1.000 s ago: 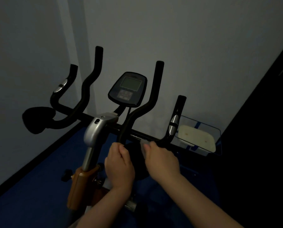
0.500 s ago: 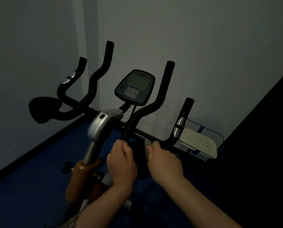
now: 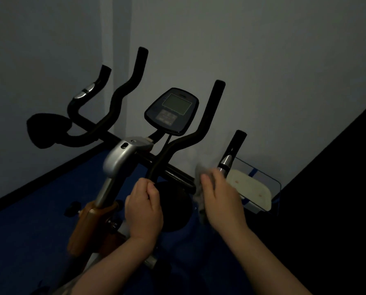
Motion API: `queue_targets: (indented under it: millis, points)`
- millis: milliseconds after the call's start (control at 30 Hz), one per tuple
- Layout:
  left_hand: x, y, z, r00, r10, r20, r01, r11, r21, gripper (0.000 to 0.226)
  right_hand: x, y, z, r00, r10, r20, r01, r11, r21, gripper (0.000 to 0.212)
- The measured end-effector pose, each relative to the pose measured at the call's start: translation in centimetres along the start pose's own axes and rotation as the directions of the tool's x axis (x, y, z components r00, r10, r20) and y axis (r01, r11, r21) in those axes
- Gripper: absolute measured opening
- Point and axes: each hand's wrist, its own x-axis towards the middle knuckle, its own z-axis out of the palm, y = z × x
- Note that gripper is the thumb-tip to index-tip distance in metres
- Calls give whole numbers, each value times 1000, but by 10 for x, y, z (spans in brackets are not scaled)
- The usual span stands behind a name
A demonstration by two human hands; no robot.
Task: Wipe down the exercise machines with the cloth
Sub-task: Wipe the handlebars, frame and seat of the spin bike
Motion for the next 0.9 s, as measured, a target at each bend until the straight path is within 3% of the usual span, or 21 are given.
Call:
queue_targets:
  millis: [33, 100, 167, 267, 400, 533, 700, 833, 900]
  points:
    - [-1, 0, 1, 1000, -6, -5, 6, 1000, -2, 31, 11, 3, -2, 996, -55, -69, 58, 997, 42, 9]
    - [-2, 0, 0, 1000, -13, -16, 13, 1000, -2, 31, 32, 11, -1, 966, -247, -80, 247, 969, -2, 16]
    - [-2, -1, 0, 1000, -16, -23, 16, 1000, 10, 31, 47, 31, 8, 895, -432, 107, 444, 888, -122, 28]
    - [-3, 1, 1, 999, -18, -28, 19, 999, 30, 32, 61, 56, 9, 797, -526, 297, 573, 814, -98, 29]
    - [-2, 5, 2, 996, -27, -84, 34, 996, 82, 31, 91, 38, 19, 769, -533, 353, 553, 832, 52, 25]
    - [0, 8, -1, 995, 67, -70, -48, 969, 244, 25, 112, 24, 37, 761, -547, 348, 542, 832, 122, 24]
    - [0, 13, 0, 993, 87, -84, -47, 919, 392, 20, 126, 39, 13, 676, -522, 520, 541, 831, 131, 19]
    - [13, 30, 14, 989, 123, -78, -60, 830, 555, 22, 125, 23, 41, 684, -614, 393, 592, 783, 193, 21]
    - [21, 30, 14, 987, 123, -100, -39, 802, 596, 22, 125, 30, 39, 641, -659, 394, 643, 741, 194, 23]
